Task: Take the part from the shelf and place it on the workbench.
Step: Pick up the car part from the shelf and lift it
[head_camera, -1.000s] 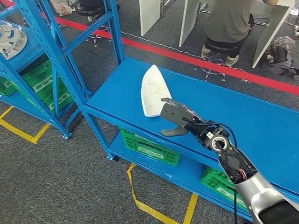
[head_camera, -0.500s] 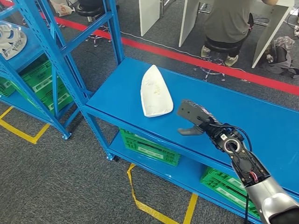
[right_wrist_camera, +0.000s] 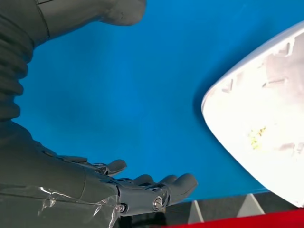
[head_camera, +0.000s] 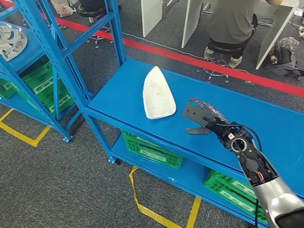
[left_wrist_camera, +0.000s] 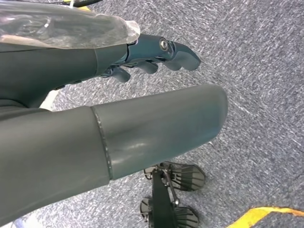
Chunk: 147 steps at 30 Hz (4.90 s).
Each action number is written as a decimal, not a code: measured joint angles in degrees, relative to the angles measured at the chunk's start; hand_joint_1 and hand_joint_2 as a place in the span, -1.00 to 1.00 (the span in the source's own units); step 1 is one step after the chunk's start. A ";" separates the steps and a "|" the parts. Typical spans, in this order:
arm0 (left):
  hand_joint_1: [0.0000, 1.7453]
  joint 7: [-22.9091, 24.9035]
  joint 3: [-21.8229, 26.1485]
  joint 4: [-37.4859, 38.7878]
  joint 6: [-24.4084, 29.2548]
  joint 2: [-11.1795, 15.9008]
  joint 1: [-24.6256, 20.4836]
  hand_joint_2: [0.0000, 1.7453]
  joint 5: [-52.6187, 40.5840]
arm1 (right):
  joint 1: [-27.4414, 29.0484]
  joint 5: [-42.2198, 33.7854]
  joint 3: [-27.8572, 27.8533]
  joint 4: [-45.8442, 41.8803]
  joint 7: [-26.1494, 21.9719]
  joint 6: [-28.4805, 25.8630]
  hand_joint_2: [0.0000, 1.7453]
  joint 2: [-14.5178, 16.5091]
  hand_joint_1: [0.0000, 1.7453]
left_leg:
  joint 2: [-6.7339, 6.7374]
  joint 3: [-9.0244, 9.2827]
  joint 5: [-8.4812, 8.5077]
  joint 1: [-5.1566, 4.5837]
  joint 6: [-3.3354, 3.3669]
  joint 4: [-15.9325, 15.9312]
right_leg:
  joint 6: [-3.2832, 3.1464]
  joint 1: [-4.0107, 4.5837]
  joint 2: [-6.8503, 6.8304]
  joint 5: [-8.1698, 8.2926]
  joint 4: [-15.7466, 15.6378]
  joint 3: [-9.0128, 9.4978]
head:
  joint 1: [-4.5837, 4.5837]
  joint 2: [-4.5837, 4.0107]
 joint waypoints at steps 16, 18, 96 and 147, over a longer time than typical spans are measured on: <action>-1.00 0.57 0.00 0.00 0.11 -0.42 -1.45 -1.00 -0.62 | -19.55 8.10 7.02 26.66 -14.74 -0.18 1.00 2.16 -1.00 | -0.09 -0.03 0.02 0.00 0.01 0.01 | 0.06 0.01 -0.09 0.04 0.01 0.07 | 0.04 0.00; -1.00 0.49 0.00 0.00 0.11 -0.43 -1.44 -1.00 -0.51 | -21.17 8.09 7.96 29.61 -15.91 -0.32 1.00 2.65 -1.00 | -0.10 -0.03 0.02 0.00 0.01 0.00 | 0.06 0.01 -0.09 0.04 0.00 0.07 | 0.04 0.00; -1.00 0.40 1.35 0.00 0.17 -0.46 -1.44 -1.00 -1.87 | -28.95 2.71 24.47 44.49 -18.90 0.30 1.00 12.87 -1.00 | -0.07 0.04 0.02 0.01 0.01 0.01 | 0.06 0.01 -0.11 0.04 0.00 0.11 | -0.02 0.00; -1.00 0.70 1.46 0.00 0.30 -0.48 -1.79 -1.00 -2.86 | -33.27 11.11 26.82 57.68 -14.98 -7.38 1.00 16.00 -1.00 | -0.05 0.07 0.02 0.01 0.01 0.01 | 0.06 0.01 -0.09 0.04 0.00 0.13 | -0.05 0.00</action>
